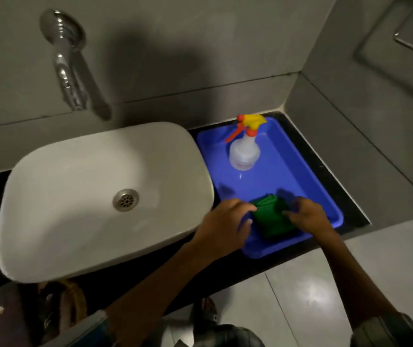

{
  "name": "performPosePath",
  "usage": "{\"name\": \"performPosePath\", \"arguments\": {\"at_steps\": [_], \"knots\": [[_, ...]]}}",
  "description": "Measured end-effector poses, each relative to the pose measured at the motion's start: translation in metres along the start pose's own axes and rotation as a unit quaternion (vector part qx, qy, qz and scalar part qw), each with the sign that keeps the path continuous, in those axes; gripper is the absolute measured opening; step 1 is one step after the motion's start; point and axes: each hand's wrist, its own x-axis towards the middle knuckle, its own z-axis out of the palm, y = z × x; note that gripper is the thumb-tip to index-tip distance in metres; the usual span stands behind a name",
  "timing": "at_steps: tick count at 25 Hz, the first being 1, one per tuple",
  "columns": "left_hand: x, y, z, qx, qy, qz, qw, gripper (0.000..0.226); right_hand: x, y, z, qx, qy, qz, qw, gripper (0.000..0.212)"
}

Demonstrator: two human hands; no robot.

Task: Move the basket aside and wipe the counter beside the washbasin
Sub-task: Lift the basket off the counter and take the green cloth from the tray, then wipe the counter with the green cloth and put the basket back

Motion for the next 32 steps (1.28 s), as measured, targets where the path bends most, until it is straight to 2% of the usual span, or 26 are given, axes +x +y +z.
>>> {"name": "performPosePath", "arguments": {"at_steps": [2,4,5,7,8,10,12,14,15,16,18,20,21,22,23,25,27,28,30,32], "knots": [[0.013,-0.002,0.035,0.048,-0.137,0.022,0.989,0.042,0.012,0.005,0.013,-0.020,-0.061,-0.002,0.998,0.060],[0.019,-0.008,0.057,0.103,-0.263,0.016,0.959,0.049,0.019,0.003,0.019,-0.017,-0.100,0.001,0.995,0.077],[0.021,-0.011,0.062,0.129,-0.291,0.009,0.948,0.050,0.022,0.000,0.023,-0.013,-0.112,0.007,0.994,0.085],[0.025,-0.014,0.067,0.168,-0.300,0.004,0.939,0.051,0.029,-0.008,0.022,0.012,-0.129,0.037,0.991,0.095],[0.025,-0.013,0.068,0.174,-0.296,0.003,0.939,0.051,0.031,-0.010,0.021,0.037,-0.137,0.050,0.989,0.094],[0.021,-0.007,0.066,0.159,-0.285,0.001,0.945,0.052,0.027,-0.015,0.017,0.121,-0.134,0.062,0.982,0.076],[0.009,-0.004,0.047,0.105,-0.216,-0.001,0.971,0.053,0.006,-0.031,0.015,0.202,-0.093,0.046,0.974,0.047],[-0.012,-0.006,0.015,0.012,-0.091,-0.016,0.996,0.053,-0.024,-0.058,0.011,0.274,-0.043,0.007,0.961,0.018],[-0.027,-0.009,-0.003,-0.031,-0.032,-0.033,0.998,0.054,-0.042,-0.073,0.010,0.331,-0.032,-0.017,0.943,0.012],[-0.044,-0.014,-0.023,-0.064,0.018,-0.058,0.996,0.057,-0.063,-0.091,0.010,0.397,-0.041,-0.042,0.916,0.015],[-0.082,-0.024,-0.064,-0.137,0.075,-0.123,0.980,0.067,-0.109,-0.125,0.010,0.521,-0.096,-0.089,0.844,0.027],[-0.133,-0.039,-0.111,-0.274,0.098,-0.206,0.934,0.070,-0.158,-0.171,0.021,0.604,-0.186,-0.148,0.761,0.033],[-0.162,-0.049,-0.133,-0.346,0.113,-0.230,0.902,0.067,-0.183,-0.198,0.031,0.618,-0.227,-0.171,0.733,0.032],[-0.195,-0.061,-0.153,-0.389,0.141,-0.240,0.878,0.062,-0.208,-0.226,0.047,0.606,-0.256,-0.195,0.727,0.029],[-0.229,-0.077,-0.171,-0.398,0.183,-0.245,0.865,0.056,-0.233,-0.255,0.067,0.581,-0.270,-0.214,0.738,0.024],[-0.302,-0.117,-0.201,-0.395,0.276,-0.251,0.839,0.047,-0.281,-0.312,0.122,0.500,-0.267,-0.228,0.792,0.015],[-0.361,-0.159,-0.224,-0.379,0.348,-0.278,0.811,0.047,-0.319,-0.359,0.174,0.409,-0.229,-0.246,0.848,0.009],[-0.394,-0.183,-0.236,-0.357,0.373,-0.298,0.803,0.047,-0.340,-0.387,0.201,0.361,-0.218,-0.275,0.864,0.009],[-0.454,-0.223,-0.253,-0.286,0.397,-0.350,0.799,0.045,-0.378,-0.436,0.248,0.264,-0.209,-0.347,0.875,0.032],[-0.497,-0.259,-0.265,-0.216,0.390,-0.406,0.798,0.049,-0.404,-0.480,0.285,0.172,-0.222,-0.420,0.863,0.048]]}}
